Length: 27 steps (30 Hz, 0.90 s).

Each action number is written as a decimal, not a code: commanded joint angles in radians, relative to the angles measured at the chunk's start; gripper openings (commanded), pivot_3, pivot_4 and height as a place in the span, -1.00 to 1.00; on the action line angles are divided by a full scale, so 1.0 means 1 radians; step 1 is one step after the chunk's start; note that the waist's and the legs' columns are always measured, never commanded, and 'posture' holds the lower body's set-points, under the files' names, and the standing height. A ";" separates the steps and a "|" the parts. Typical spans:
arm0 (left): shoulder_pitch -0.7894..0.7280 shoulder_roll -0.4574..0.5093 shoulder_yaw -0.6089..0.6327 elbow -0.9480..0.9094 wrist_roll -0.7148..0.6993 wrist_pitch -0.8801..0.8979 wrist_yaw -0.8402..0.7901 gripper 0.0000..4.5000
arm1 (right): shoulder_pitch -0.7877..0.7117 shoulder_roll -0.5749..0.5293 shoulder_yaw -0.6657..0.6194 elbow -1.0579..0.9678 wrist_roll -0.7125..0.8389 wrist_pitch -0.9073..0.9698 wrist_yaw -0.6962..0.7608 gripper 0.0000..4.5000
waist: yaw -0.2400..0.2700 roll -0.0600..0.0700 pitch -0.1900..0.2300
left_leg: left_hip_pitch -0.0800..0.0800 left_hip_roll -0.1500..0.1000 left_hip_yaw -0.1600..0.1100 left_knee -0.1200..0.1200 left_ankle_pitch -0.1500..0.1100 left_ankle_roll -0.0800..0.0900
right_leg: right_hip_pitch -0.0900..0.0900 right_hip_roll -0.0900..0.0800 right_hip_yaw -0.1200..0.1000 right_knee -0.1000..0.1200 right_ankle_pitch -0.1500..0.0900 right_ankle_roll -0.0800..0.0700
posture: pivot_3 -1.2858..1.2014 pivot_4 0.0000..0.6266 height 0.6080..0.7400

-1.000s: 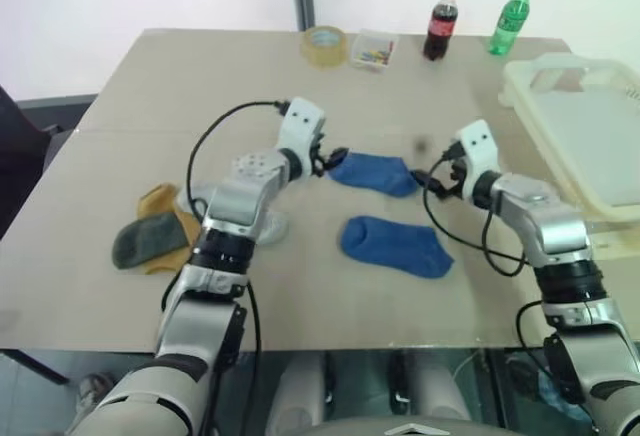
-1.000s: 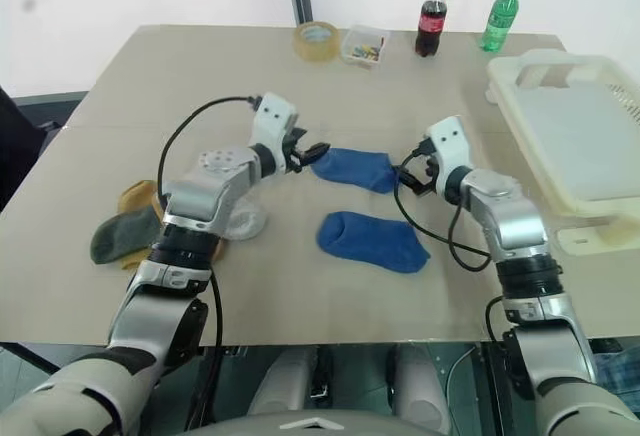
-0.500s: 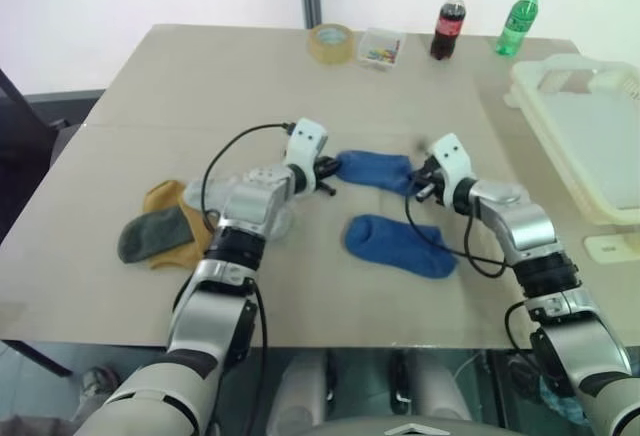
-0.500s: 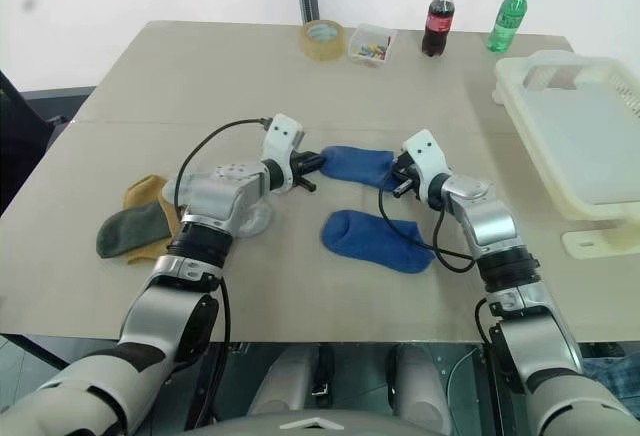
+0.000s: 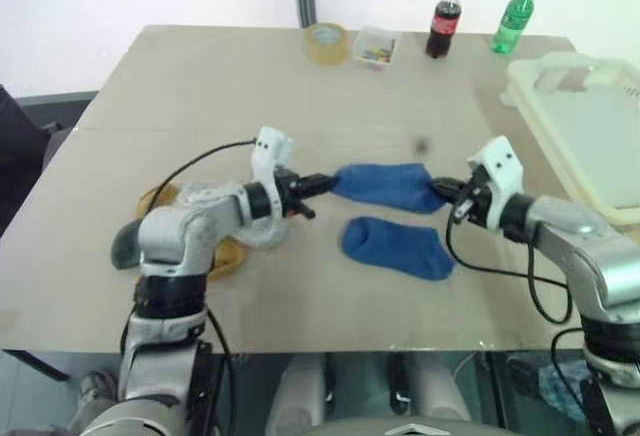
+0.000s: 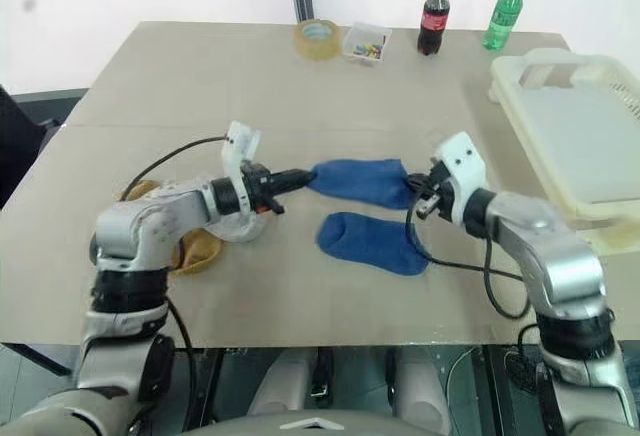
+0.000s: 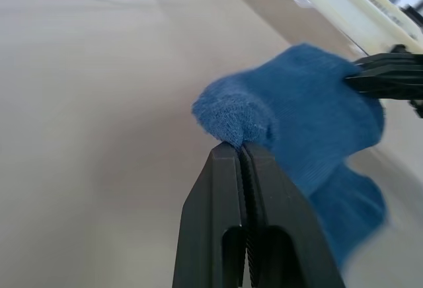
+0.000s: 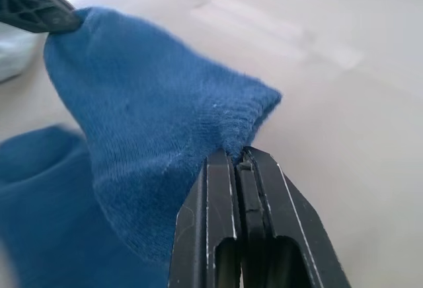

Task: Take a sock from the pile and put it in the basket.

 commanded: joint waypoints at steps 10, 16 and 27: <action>0.051 0.085 -0.074 -0.136 -0.078 0.055 -0.003 -0.98 | 0.166 0.005 -0.109 -0.295 0.124 0.199 -0.148 -1.00 | 0.006 0.000 0.000 | 0.003 0.000 -0.001 0.001 0.001 -0.001 | 0.002 0.002 0.001 0.004 0.000 -0.001 | 0.03 -0.52 1.00; 0.066 0.120 -0.161 -0.090 -0.014 -0.017 -0.007 -0.86 | 0.229 -0.014 -0.107 -0.297 0.129 0.184 -0.161 -1.00 | 0.011 0.000 0.000 | 0.003 0.000 -0.001 0.001 0.000 0.001 | 0.002 0.002 0.001 0.003 0.000 -0.001 | 0.03 -0.52 1.00; 0.076 0.130 -0.161 -0.058 0.022 -0.085 -0.011 0.75 | 0.319 -0.111 -0.053 -0.265 0.060 0.015 -0.124 0.26 | 0.012 0.000 0.000 | 0.003 0.000 -0.001 0.001 -0.001 0.002 | 0.002 0.002 0.001 0.002 -0.001 -0.001 | 0.03 -0.52 1.00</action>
